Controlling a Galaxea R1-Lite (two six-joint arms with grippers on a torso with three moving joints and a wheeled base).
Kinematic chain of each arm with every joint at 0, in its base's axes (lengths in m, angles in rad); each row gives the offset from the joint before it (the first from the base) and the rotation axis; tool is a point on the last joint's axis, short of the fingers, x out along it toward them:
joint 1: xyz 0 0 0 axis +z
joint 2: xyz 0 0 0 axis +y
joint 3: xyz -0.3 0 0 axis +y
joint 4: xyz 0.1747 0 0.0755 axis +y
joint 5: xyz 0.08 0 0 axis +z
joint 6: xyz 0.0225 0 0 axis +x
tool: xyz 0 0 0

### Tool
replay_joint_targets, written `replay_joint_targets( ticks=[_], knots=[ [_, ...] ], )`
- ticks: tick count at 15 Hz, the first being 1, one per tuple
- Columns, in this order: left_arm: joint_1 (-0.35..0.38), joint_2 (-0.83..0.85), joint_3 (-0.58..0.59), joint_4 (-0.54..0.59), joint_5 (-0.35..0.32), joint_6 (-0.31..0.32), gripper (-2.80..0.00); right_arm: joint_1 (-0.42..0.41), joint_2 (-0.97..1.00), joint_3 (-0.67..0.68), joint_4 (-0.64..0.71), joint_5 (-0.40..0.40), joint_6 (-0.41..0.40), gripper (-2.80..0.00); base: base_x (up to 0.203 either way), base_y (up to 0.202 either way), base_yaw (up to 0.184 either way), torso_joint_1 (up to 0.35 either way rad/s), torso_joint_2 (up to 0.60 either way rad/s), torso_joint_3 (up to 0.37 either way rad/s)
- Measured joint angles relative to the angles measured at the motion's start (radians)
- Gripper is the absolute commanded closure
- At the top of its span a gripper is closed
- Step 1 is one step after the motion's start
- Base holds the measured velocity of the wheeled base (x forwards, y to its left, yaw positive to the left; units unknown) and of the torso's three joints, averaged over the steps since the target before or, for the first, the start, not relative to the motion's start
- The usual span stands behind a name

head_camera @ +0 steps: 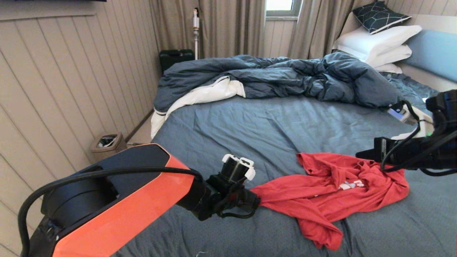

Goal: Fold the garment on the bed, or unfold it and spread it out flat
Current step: Unford the red T-shirt

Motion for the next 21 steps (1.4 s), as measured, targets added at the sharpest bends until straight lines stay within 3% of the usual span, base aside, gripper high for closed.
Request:
replay_joint_targets(
  ticks=[1, 2, 11, 15, 17, 21],
  knots=[
    [-0.001, 0.002, 0.0, 0.0, 0.001, -0.001, -2.8, -0.002, 0.003, 0.0, -0.001, 0.0, 0.0, 0.0, 0.0, 0.0, 0.0, 0.0, 0.0, 0.0],
    [-0.002, 0.003, 0.0, 0.0, 0.001, -0.001, 0.0, -0.006, 0.007, 0.0, -0.003, 0.0, 0.0, 0.0, 0.0, 0.0, 0.0, 0.0, 0.0, 0.0],
    [-0.028, -0.029, 0.033, -0.017, 0.006, -0.029, 0.0, -0.013, 0.03, 0.002, -0.013, -0.001, -0.001, 0.0, 0.0, 0.0, 0.0, 0.0, 0.0, 0.0],
    [-0.023, -0.05, 0.043, -0.088, 0.075, -0.018, 0.0, -0.013, 0.037, 0.012, -0.037, -0.003, -0.001, 0.0, 0.0, 0.0, 0.0, 0.0, 0.0, 0.0],
    [0.022, -0.067, 0.031, -0.084, 0.077, -0.015, 0.0, -0.012, 0.038, 0.025, -0.057, -0.003, -0.002, 0.0, 0.0, 0.0, 0.0, 0.0, 0.0, 0.0],
    [0.191, -0.122, 0.001, -0.08, 0.079, 0.014, 0.0, -0.009, 0.04, 0.032, -0.058, -0.003, -0.003, 0.0, 0.0, 0.0, 0.0, 0.0, 0.0, 0.0]
  ],
)
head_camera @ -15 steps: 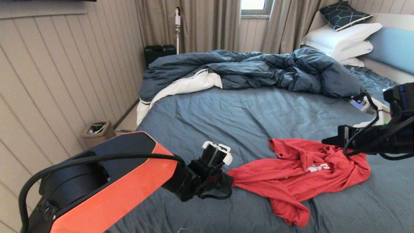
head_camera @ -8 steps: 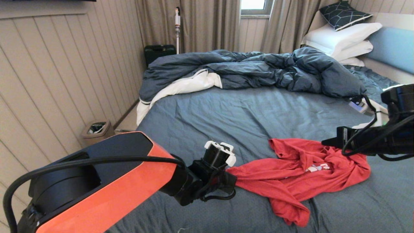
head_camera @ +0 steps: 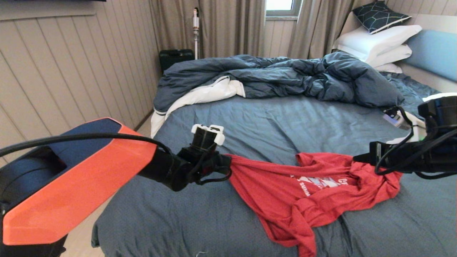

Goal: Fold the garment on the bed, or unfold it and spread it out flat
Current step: Unford the red T-shirt

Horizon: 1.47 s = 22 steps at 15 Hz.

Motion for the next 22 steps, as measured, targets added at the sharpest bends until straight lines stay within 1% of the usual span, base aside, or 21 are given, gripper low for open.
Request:
replay_joint_targets(
  ticks=[4, 8, 12, 14, 16, 17, 22],
  knots=[
    [0.145, -0.037, -0.036, 0.035, -0.03, 0.04, 0.0, -0.002, 0.001, 0.005, -0.001, -0.001, 0.0, 0.0, 0.0, 0.0, 0.0, 0.0, 0.0, 0.0],
    [0.264, -0.027, -0.114, 0.104, -0.105, 0.086, 0.0, -0.003, 0.004, 0.011, -0.01, -0.001, 0.0, 0.0, 0.0, 0.0, 0.0, 0.0, 0.0, 0.0],
    [0.373, 0.035, -0.309, 0.238, -0.163, 0.103, 0.0, -0.004, 0.011, 0.014, -0.02, -0.001, 0.0, 0.0, 0.0, 0.0, 0.0, 0.0, 0.0, 0.0],
    [0.405, 0.091, -0.415, 0.309, -0.173, 0.118, 0.0, -0.004, 0.014, 0.015, -0.02, -0.001, 0.0, 0.0, 0.0, 0.0, 0.0, 0.0, 0.0, 0.0],
    [0.424, 0.14, -0.472, 0.35, -0.175, 0.141, 0.0, -0.004, 0.019, 0.015, -0.021, -0.003, 0.0, 0.0, 0.0, 0.0, 0.0, 0.0, 0.0, 0.0],
    [0.428, 0.156, -0.481, 0.352, -0.175, 0.155, -2.8, -0.004, 0.023, 0.014, -0.021, -0.003, 0.0, 0.0, 0.0, 0.0, 0.0, 0.0, 0.0, 0.0],
    [0.439, 0.175, -0.502, 0.345, -0.165, 0.162, -2.8, -0.003, 0.035, 0.012, -0.021, -0.002, 0.0, 0.0, 0.0, 0.0, 0.0, 0.0, 0.0, 0.0]
  ],
)
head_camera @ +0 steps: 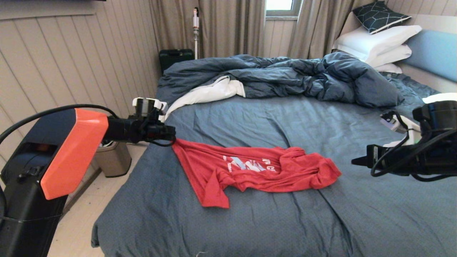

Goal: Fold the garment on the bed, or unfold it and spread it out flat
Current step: Unford the red T-shirt

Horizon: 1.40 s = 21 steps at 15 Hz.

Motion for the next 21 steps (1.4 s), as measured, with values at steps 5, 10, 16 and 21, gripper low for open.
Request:
replay_joint_targets(
  ticks=[5, 10, 16, 21],
  knots=[
    [0.019, -0.076, 0.077, 0.009, -0.004, -0.031, -2.8, 0.001, 0.007, 0.003, 0.0, 0.0, 0.0, 0.0, 0.0, 0.0, 0.0, 0.0, 0.0, 0.0],
    [-0.158, -0.278, 0.538, -0.089, -0.011, -0.045, -2.8, -0.01, 0.016, 0.003, 0.0, 0.0, 0.0, 0.0, 0.0, 0.0, 0.0, 0.0, 0.0, 0.0],
    [-0.405, -0.479, 0.779, -0.192, 0.002, -0.051, -2.8, -0.033, 0.033, 0.026, -0.08, 0.002, 0.0, 0.0, 0.0, 0.0, 0.0, 0.0, 0.0, 0.0],
    [-0.477, -0.514, 0.836, -0.196, 0.003, -0.05, 0.0, -0.035, 0.029, 0.038, -0.084, 0.004, 0.0, 0.0, 0.0, 0.0, 0.0, 0.0, 0.0, 0.0]
  ],
)
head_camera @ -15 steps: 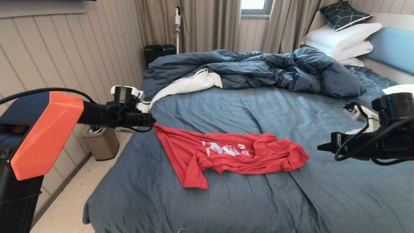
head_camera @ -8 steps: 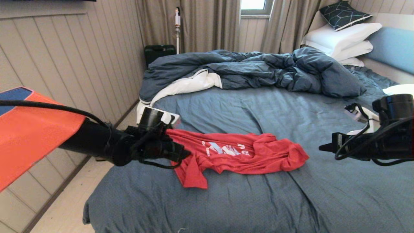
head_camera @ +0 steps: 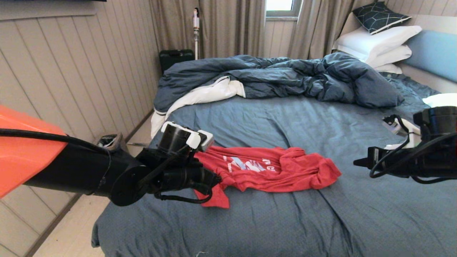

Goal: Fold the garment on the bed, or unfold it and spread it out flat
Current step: Unford the red T-shirt

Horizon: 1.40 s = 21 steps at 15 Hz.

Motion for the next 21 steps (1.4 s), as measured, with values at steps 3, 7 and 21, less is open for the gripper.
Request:
replay_joint_targets(
  ticks=[3, 7, 21],
  knots=[
    [-0.036, 0.017, 0.027, -0.031, 0.044, -0.001, 0.0, 0.0, -0.004, 0.003, 0.0, 0.0, 0.0, 0.0, 0.0, 0.0, 0.0, 0.0, 0.0, 0.0],
    [-0.064, 0.064, 0.042, -0.115, 0.14, 0.005, -2.8, -0.002, -0.005, 0.004, 0.0, 0.0, 0.0, 0.0, 0.0, 0.0, 0.0, 0.0, 0.0, 0.0],
    [-0.215, 0.205, 0.088, -0.234, 0.224, 0.076, -2.8, -0.014, -0.004, 0.006, -0.001, 0.001, 0.0, 0.0, 0.0, 0.0, 0.0, 0.0, 0.0, 0.0]
  ],
)
